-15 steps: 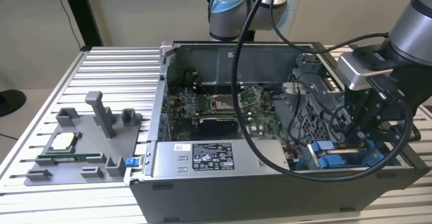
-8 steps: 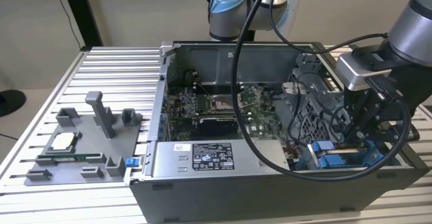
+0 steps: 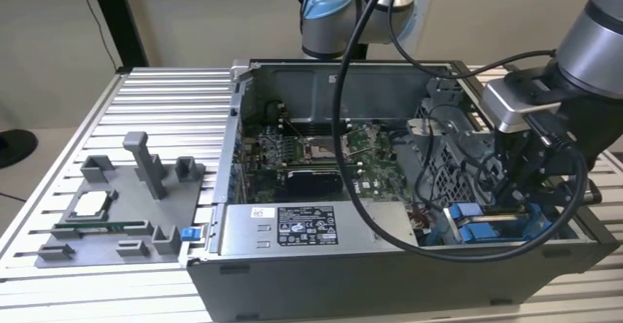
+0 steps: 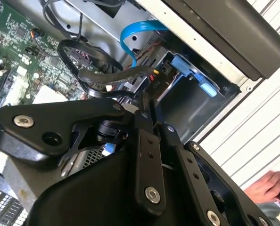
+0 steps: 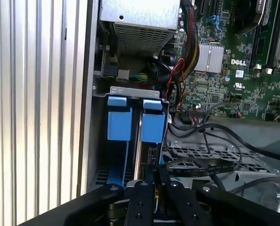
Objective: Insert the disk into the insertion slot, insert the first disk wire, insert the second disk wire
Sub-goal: 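Insert the second disk wire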
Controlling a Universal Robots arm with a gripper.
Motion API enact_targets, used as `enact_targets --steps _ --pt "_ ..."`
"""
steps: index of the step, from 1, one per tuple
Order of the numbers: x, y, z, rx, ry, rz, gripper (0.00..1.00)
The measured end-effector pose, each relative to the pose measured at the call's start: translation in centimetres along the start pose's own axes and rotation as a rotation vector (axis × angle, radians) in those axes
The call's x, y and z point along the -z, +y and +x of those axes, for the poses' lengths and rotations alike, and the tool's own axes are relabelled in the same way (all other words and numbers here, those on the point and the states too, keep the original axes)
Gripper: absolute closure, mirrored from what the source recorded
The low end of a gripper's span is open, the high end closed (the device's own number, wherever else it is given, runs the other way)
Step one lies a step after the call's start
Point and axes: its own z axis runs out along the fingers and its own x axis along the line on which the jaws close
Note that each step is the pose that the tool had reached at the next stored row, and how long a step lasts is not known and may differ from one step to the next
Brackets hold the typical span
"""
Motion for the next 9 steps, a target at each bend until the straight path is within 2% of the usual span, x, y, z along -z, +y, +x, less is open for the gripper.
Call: enact_targets --steps 9 --pt "-0.3 0.1 -0.04 0.0 0.0003 0.0027 1.0"
